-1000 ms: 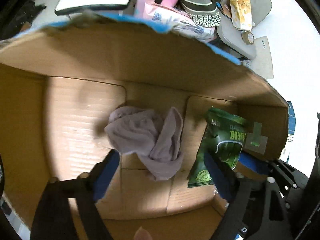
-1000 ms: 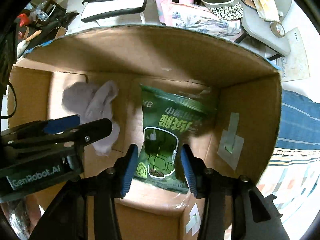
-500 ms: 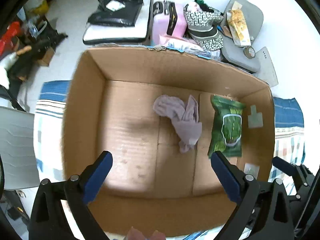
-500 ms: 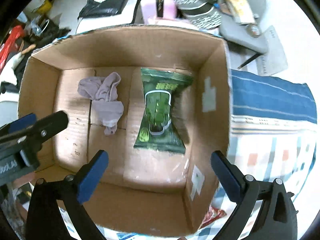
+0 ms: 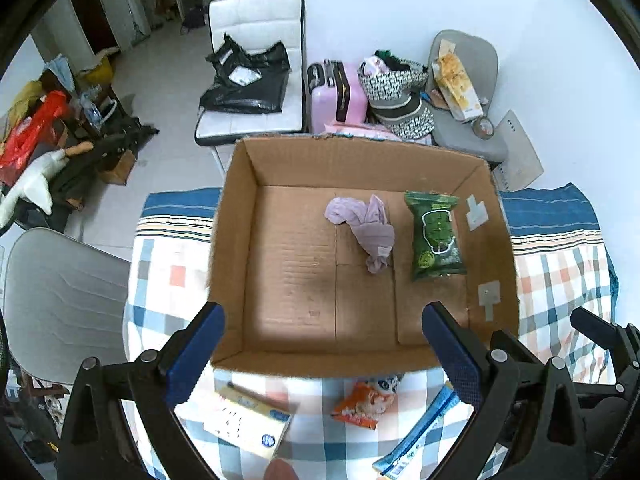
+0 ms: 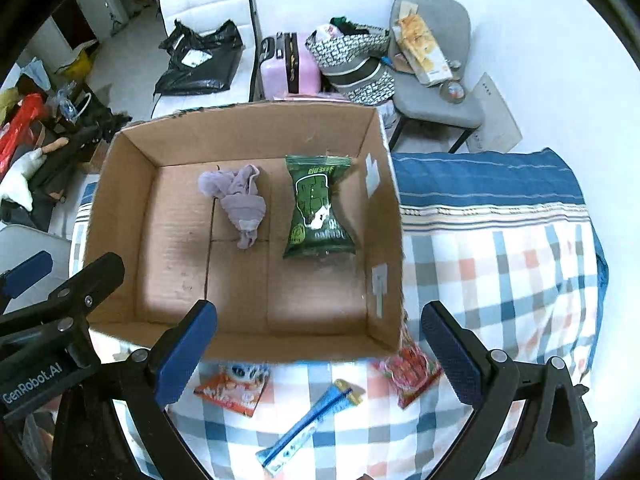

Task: Organize soft objects
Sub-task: 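Carry both items into the box and open both tools to release them, then grasp the yellow tissue pack with the left tool while the right tool grasps the red bag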

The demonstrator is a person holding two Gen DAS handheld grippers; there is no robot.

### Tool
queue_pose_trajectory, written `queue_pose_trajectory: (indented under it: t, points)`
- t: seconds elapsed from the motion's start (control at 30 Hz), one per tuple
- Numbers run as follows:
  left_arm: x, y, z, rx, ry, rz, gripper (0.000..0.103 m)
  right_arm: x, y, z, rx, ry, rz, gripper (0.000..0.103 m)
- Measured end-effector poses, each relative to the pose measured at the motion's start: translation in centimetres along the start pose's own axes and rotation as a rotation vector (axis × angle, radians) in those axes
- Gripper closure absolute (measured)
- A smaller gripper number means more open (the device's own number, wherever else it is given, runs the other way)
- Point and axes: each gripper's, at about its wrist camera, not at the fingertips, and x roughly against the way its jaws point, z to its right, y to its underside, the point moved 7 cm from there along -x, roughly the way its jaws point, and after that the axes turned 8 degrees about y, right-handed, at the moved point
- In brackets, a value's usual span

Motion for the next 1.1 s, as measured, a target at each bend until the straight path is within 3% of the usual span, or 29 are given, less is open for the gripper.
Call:
queue_pose_trajectory:
  t: [0.27, 0.43, 0.67, 0.77, 0.93, 1.07, 1.1]
  points:
    - [5.3, 3.5, 0.3, 0.083, 0.010, 0.057, 0.002, 4.6, 3.3, 1.3, -0.026, -0.081, 0.039, 0.000]
    - [4.4, 6.7, 0.9, 0.127, -0.049, 0.039, 0.002, 3.8, 6.1, 4.7, -0.022, -0.110, -0.012, 0.000]
    - [-3.8, 12.3, 4.8, 0.091, -0.057, -0.148, 0.002, -5.3, 9.3, 9.5, 0.091, -0.083, -0.164, 0.000]
    - [-7.2, 14.3, 7.0, 0.045, -0.058, -0.221, 0.002, -9.5, 10.2, 9.8, 0.154, -0.070, -0.208, 0.000]
    - [-10.2, 16.4, 8.2, -0.005, -0.106, -0.278, 0.002, -14.7, 10.6, 9.2, 0.227, -0.061, -0.249, 0.000]
    - [-10.5, 17.6, 6.1, 0.117, -0.113, -0.294, 0.002, -17.5, 10.6, 8.9, 0.241, -0.057, -0.274, 0.008]
    - [-10.6, 17.9, 5.5, 0.160, -0.102, -0.297, 0.002, -18.2, 10.9, 9.0, 0.232, -0.057, -0.293, 0.019]
